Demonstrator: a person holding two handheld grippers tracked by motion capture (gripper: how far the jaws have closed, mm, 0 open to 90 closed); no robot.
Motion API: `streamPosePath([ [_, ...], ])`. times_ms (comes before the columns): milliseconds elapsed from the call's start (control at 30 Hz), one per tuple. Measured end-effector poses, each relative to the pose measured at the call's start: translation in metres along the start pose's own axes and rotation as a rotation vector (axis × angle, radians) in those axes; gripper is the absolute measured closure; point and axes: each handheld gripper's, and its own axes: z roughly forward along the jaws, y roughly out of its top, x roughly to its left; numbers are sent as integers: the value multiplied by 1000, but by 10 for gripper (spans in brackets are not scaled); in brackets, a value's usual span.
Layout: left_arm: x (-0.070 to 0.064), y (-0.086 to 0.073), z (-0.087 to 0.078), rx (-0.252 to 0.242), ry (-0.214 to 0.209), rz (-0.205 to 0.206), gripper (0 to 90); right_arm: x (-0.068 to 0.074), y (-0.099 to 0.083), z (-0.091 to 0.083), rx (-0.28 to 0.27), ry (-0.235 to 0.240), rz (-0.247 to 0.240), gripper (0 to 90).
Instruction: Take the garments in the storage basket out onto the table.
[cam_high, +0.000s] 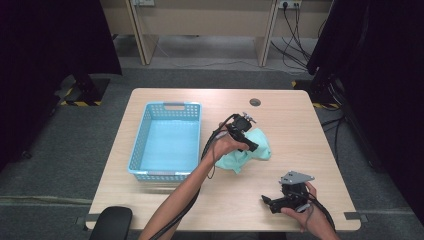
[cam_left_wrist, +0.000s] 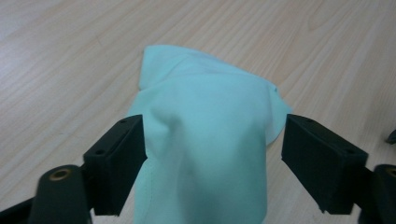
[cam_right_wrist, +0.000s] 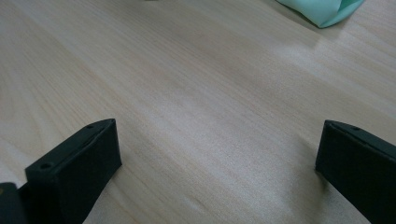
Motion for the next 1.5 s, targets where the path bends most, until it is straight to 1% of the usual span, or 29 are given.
streamPosePath([
  [33, 0, 0, -2, -5, 4, -2, 116, 0, 0, 0, 0, 0, 0, 2],
  [67, 0, 0, -3, -13, 6, 0, 110, 0, 0, 0, 0, 0, 0, 3],
  [200, 0, 0, -9, -26, -6, -1, 97, 0, 0, 0, 0, 0, 0, 2],
  [500, 4, -2, -23, -70, 2, -20, 65, 0, 0, 0, 0, 0, 0, 3],
  [667, 4, -3, -29, -81, -6, -21, 50, 0, 0, 0, 0, 0, 0, 2],
  [700, 5, -4, -33, -87, -10, -24, 50, 0, 0, 0, 0, 0, 0, 2],
  [767, 5, -4, -33, -87, -10, -24, 48, 0, 0, 0, 0, 0, 0, 3],
  [867, 6, -5, -40, -103, -13, -26, 45, 0, 0, 0, 0, 0, 0, 3],
  [933, 6, -5, -40, -103, -13, -26, 45, 0, 0, 0, 0, 0, 0, 3],
  [967, 7, -5, -46, -114, -9, -25, 45, 0, 0, 0, 0, 0, 0, 2],
  [1000, 7, -5, -46, -114, -9, -25, 45, 0, 0, 0, 0, 0, 0, 2],
  [1033, 8, -6, -51, -125, -5, -26, 45, 0, 0, 0, 1, 0, 0, 3],
  [1100, 8, -6, -51, -125, -5, -26, 45, 0, 0, 0, 1, 0, 0, 3],
  [1133, 8, -7, -57, -135, -4, -25, 45, 0, 0, 0, 1, 0, 0, 3],
  [1200, 8, -7, -57, -135, -4, -25, 45, 0, 0, 0, 1, 0, 1, 3],
  [1233, 9, -8, -61, -138, -1, -19, 45, 0, 0, 0, 1, 0, 1, 3],
  [1300, 9, -8, -61, -138, -1, -19, 46, 0, 0, 0, 1, 0, 1, 3],
  [1400, 11, -11, -66, -155, -2, -27, 46, 0, 0, 0, 1, 0, 1, 3],
  [1500, 10, -12, -68, -157, -3, -26, 46, 0, 0, 0, 1, 0, 1, 3],
])
